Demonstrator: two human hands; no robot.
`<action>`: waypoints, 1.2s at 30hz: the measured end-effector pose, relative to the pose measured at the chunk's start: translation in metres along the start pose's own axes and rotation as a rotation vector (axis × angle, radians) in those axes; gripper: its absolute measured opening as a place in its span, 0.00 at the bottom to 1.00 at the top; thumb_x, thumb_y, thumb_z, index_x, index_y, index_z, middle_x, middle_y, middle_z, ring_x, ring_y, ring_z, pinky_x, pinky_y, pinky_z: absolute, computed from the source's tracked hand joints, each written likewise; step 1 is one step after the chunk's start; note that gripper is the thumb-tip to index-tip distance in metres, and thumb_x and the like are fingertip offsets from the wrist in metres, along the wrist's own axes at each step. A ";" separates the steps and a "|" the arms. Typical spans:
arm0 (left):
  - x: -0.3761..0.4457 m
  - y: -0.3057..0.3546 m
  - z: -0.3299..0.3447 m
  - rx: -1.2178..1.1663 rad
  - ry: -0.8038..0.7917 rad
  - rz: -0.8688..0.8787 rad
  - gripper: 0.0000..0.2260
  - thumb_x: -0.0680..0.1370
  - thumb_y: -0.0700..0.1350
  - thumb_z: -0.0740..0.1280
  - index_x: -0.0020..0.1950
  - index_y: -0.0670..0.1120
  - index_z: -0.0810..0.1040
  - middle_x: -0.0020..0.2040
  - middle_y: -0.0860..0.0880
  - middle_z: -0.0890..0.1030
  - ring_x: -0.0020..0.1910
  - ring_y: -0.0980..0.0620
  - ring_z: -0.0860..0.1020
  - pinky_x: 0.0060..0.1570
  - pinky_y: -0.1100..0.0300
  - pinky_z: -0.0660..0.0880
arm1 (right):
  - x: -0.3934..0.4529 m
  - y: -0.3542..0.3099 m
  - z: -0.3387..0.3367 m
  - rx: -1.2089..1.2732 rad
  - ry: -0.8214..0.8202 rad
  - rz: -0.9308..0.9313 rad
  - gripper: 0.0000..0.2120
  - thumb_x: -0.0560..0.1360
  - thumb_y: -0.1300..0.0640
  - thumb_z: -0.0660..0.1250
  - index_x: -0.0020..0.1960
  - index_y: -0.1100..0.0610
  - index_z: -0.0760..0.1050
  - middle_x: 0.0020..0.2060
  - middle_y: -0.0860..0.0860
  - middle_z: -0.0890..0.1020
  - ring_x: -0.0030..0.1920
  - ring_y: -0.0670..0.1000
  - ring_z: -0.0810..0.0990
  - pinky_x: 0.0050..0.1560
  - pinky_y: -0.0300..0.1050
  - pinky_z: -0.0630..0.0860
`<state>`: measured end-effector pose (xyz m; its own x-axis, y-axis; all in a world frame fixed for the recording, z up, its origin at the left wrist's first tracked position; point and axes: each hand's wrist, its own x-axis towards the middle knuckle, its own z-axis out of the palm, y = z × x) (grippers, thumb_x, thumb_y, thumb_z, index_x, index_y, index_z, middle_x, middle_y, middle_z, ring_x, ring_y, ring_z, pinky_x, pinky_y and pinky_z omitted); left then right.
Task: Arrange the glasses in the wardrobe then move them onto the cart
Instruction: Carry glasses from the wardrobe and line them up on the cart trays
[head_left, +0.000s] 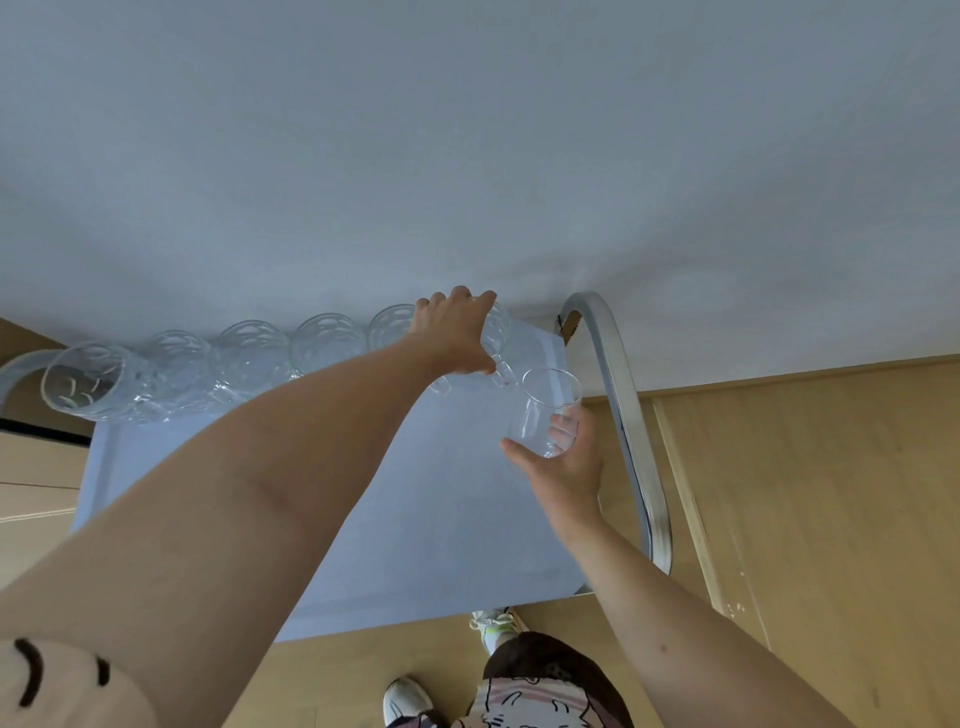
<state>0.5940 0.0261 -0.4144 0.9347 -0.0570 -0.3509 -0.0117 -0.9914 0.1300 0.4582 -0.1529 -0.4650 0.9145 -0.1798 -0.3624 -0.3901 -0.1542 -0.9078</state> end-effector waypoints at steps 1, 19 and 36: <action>-0.001 0.000 0.002 0.002 0.006 0.001 0.46 0.66 0.62 0.77 0.78 0.53 0.60 0.71 0.44 0.70 0.66 0.39 0.73 0.66 0.46 0.68 | 0.000 0.000 0.000 0.000 -0.004 -0.001 0.37 0.61 0.53 0.85 0.63 0.46 0.69 0.57 0.41 0.76 0.61 0.45 0.77 0.55 0.34 0.72; 0.005 0.002 0.004 -0.053 -0.008 0.010 0.46 0.69 0.61 0.76 0.80 0.49 0.57 0.75 0.42 0.65 0.70 0.37 0.71 0.68 0.47 0.67 | -0.008 -0.002 -0.013 -0.016 -0.024 -0.031 0.38 0.62 0.54 0.85 0.65 0.47 0.68 0.58 0.42 0.76 0.62 0.46 0.77 0.61 0.41 0.73; 0.004 0.001 0.004 -0.029 0.010 -0.013 0.42 0.67 0.66 0.76 0.73 0.48 0.65 0.65 0.42 0.72 0.63 0.39 0.75 0.64 0.47 0.70 | -0.001 0.001 -0.003 -0.012 -0.028 -0.049 0.34 0.61 0.53 0.85 0.55 0.37 0.67 0.56 0.38 0.76 0.60 0.44 0.77 0.59 0.40 0.74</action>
<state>0.5964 0.0246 -0.4196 0.9382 -0.0431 -0.3433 0.0104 -0.9883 0.1525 0.4565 -0.1552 -0.4645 0.9353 -0.1440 -0.3233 -0.3455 -0.1736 -0.9222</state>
